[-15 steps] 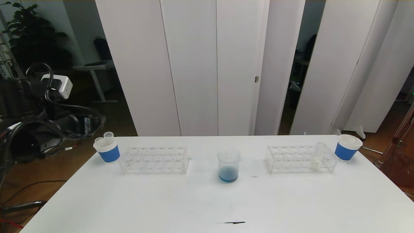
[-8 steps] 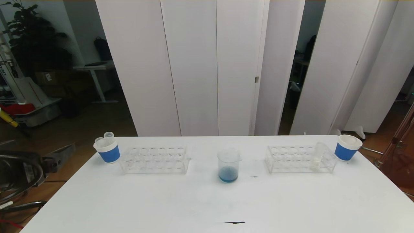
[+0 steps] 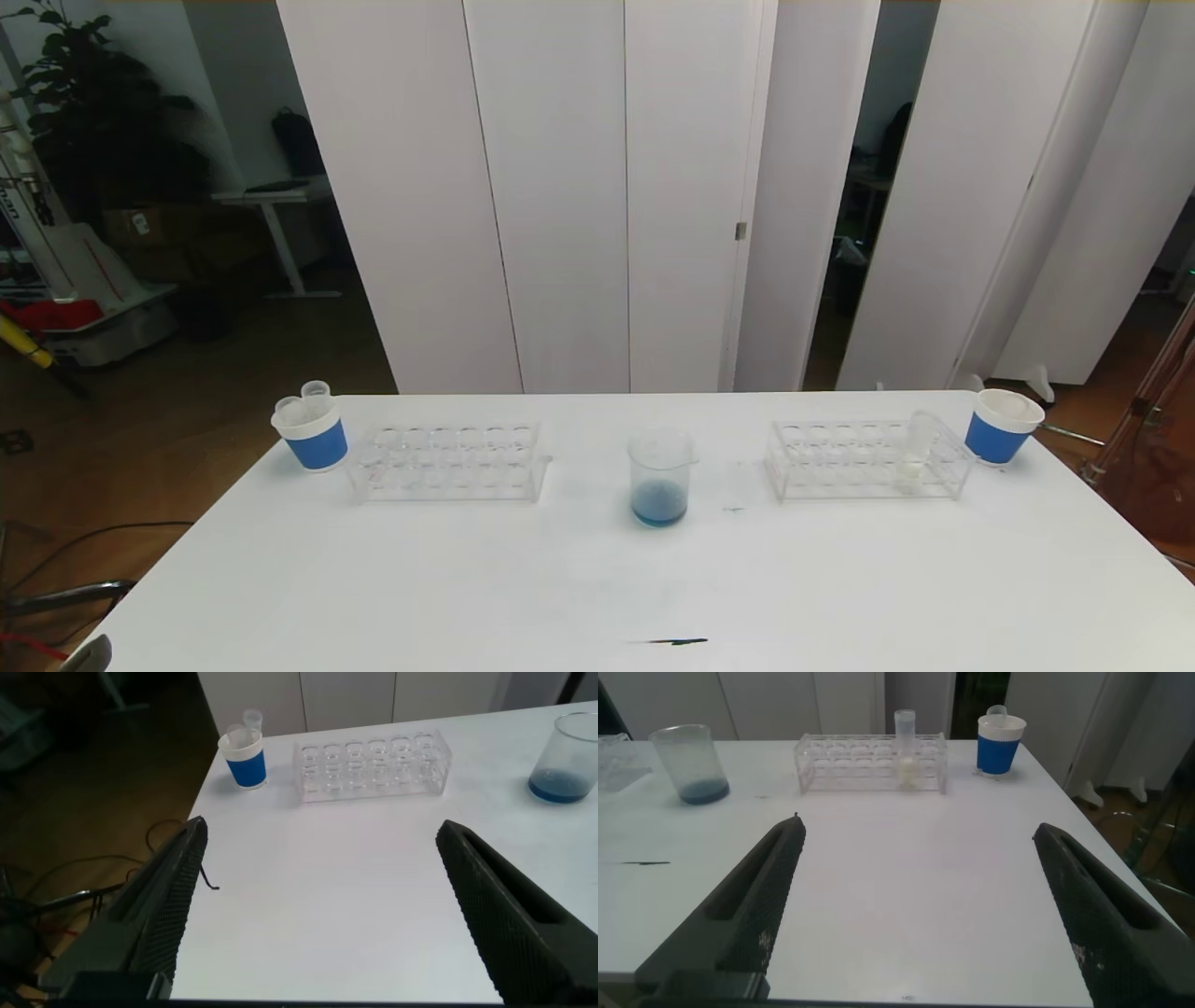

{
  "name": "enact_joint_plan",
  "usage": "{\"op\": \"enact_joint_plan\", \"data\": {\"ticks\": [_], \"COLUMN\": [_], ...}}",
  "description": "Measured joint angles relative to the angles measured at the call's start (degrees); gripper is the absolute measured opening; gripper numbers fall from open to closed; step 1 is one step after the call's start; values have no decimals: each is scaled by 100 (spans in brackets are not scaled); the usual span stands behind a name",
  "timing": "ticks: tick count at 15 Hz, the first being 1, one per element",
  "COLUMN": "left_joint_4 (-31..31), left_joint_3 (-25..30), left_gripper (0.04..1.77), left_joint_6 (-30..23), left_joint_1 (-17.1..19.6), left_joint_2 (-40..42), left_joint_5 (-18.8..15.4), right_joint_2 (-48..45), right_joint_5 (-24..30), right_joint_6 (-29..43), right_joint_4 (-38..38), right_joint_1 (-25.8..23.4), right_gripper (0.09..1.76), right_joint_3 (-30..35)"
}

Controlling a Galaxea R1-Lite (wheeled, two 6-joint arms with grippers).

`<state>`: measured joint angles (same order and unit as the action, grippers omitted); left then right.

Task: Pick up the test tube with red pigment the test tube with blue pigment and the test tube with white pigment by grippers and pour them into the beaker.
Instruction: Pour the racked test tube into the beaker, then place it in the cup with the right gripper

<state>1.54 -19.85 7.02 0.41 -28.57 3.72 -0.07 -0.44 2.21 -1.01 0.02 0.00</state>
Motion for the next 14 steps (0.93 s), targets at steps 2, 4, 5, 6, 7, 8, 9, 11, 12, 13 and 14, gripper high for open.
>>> {"op": "enact_joint_plan", "data": {"ticks": [2, 4, 5, 6, 7, 8, 9, 11, 12, 13, 14], "left_joint_4": [-41, -85, -88, -99, -112, -112, -121, -133, -235, -418, -522], "left_joint_3": [472, 900, 1051, 1151, 1239, 1329, 1447, 1687, 1785, 1829, 1837], "left_gripper": [175, 175, 175, 175, 175, 175, 175, 175, 175, 175, 175], "left_joint_6": [5, -2, -30, -74, -88, -90, -96, -96, -96, -118, -155], "left_joint_1": [71, 115, 126, 121, 90, 49, 18, -23, -34, -39, -41], "left_joint_2": [642, 1180, 1347, 1486, 1640, 1792, 1950, 2260, 2398, 2553, 2651], "left_joint_5": [-171, -315, -345, -427, -497, -558, -580, -586, -586, -584, -573], "right_joint_2": [0, 0, 0, 0, 0, 0, 0, 0, 0, 0, 0], "right_joint_5": [0, 0, 0, 0, 0, 0, 2, -2, 0, 0, 0], "right_joint_6": [0, 0, 0, 0, 0, 0, 0, 0, 0, 2, 0], "right_joint_4": [-2, -2, 0, 0, 0, 0, -2, 0, 0, 0, 0], "right_joint_1": [0, 0, 0, 0, 0, 0, 0, 0, 0, 0, 0], "right_gripper": [175, 175, 175, 175, 175, 175, 175, 175, 175, 175, 175], "right_joint_3": [0, 0, 0, 0, 0, 0, 0, 0, 0, 0, 0]}}
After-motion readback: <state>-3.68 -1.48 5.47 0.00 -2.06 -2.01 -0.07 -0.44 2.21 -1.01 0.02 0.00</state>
